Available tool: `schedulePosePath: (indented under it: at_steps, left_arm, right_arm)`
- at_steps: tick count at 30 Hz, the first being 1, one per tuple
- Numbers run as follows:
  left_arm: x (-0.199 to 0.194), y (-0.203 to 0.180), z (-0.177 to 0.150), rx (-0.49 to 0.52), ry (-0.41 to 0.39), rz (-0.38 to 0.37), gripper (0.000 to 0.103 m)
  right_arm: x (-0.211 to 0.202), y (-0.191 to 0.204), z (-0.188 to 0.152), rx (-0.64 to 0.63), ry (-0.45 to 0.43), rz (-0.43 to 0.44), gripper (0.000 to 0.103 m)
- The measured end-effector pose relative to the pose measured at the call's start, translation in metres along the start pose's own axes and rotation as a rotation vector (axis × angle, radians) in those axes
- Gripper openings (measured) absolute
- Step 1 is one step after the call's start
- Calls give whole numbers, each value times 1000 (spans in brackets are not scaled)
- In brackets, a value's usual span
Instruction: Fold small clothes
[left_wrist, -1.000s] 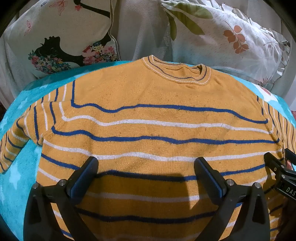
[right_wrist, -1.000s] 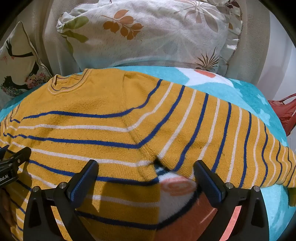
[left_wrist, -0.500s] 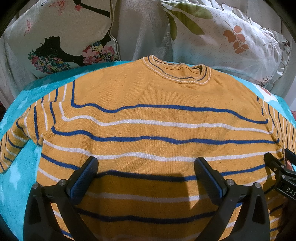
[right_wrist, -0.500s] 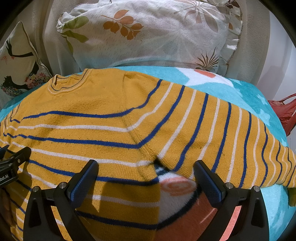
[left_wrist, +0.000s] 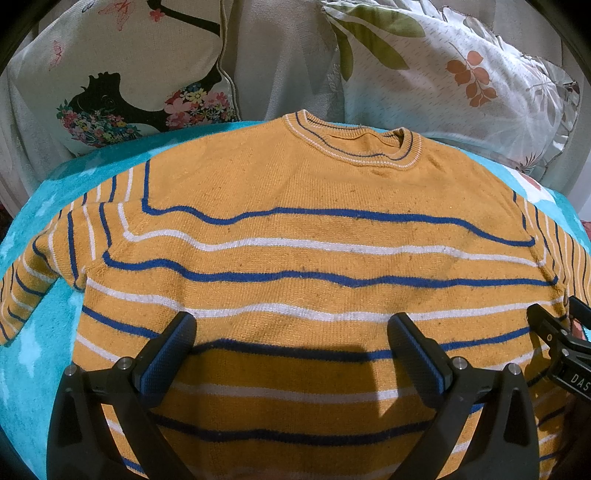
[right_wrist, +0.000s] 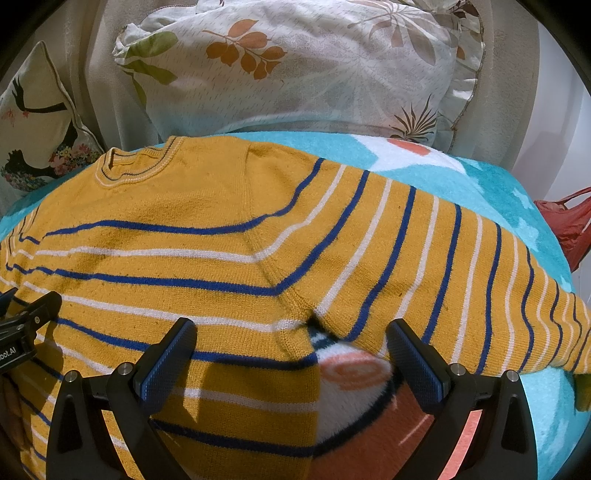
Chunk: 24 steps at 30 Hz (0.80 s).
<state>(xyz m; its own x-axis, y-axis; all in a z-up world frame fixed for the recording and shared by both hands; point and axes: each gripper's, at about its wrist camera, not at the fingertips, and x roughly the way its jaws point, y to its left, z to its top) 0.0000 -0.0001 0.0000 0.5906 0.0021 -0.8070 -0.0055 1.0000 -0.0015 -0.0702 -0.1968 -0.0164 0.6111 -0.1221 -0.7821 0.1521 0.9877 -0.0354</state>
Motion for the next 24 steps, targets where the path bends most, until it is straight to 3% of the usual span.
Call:
schedulePosePath:
  at_steps: [24]
  left_arm:
    - [0,0,0,0,0,0,103]
  right_arm:
    - [-1,0,-2,-1,0,-1,103]
